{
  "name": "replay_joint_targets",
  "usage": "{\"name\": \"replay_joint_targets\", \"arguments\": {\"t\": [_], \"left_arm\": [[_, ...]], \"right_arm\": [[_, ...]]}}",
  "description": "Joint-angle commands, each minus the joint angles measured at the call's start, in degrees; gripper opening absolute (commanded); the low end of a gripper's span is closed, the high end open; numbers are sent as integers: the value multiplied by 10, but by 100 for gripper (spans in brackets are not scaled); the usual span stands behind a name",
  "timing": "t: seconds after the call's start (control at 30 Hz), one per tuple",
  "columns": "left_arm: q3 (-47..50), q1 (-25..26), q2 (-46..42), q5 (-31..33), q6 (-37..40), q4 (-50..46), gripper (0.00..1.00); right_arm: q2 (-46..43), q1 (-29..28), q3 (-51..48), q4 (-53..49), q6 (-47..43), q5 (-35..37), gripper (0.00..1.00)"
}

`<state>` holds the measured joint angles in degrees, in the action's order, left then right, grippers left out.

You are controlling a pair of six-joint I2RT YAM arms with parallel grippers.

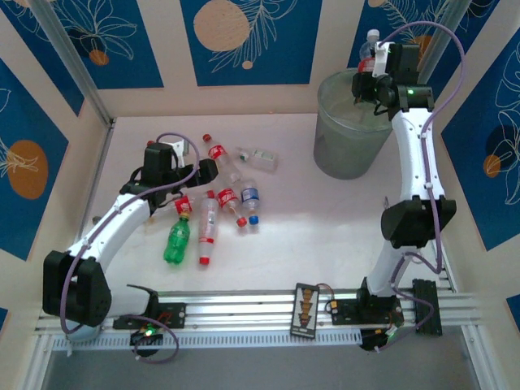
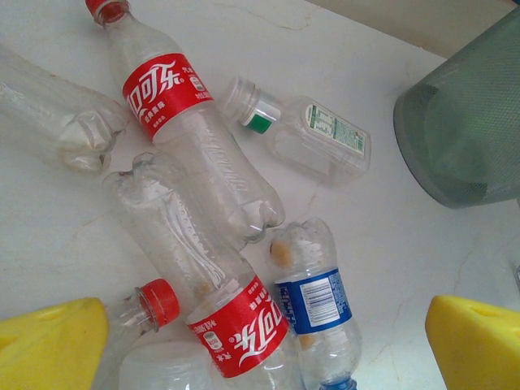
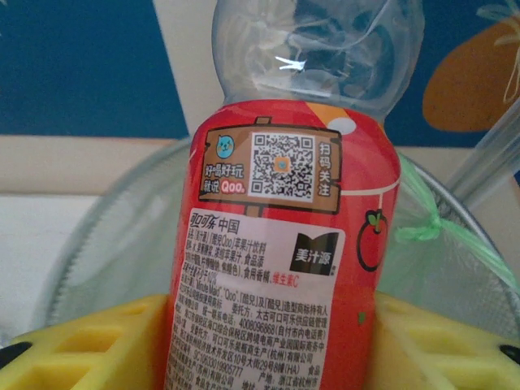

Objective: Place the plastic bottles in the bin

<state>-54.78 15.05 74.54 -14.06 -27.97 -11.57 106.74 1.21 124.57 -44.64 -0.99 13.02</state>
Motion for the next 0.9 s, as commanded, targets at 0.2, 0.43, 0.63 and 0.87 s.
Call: {"name": "replay_joint_targets", "arguments": {"t": [0.2, 0.43, 0.63, 0.87], "left_arm": [[11, 5, -11, 12, 14, -5, 100], [9, 5, -5, 17, 21, -6, 100], [10, 5, -5, 22, 25, -7, 100], [10, 5, -3, 23, 27, -7, 100]], "right_arm": [[17, 23, -32, 40, -34, -41, 57], [14, 22, -114, 91, -31, -55, 58], [12, 22, -161, 124, -29, -62, 60], [30, 23, -172, 122, -31, -61, 64]]}}
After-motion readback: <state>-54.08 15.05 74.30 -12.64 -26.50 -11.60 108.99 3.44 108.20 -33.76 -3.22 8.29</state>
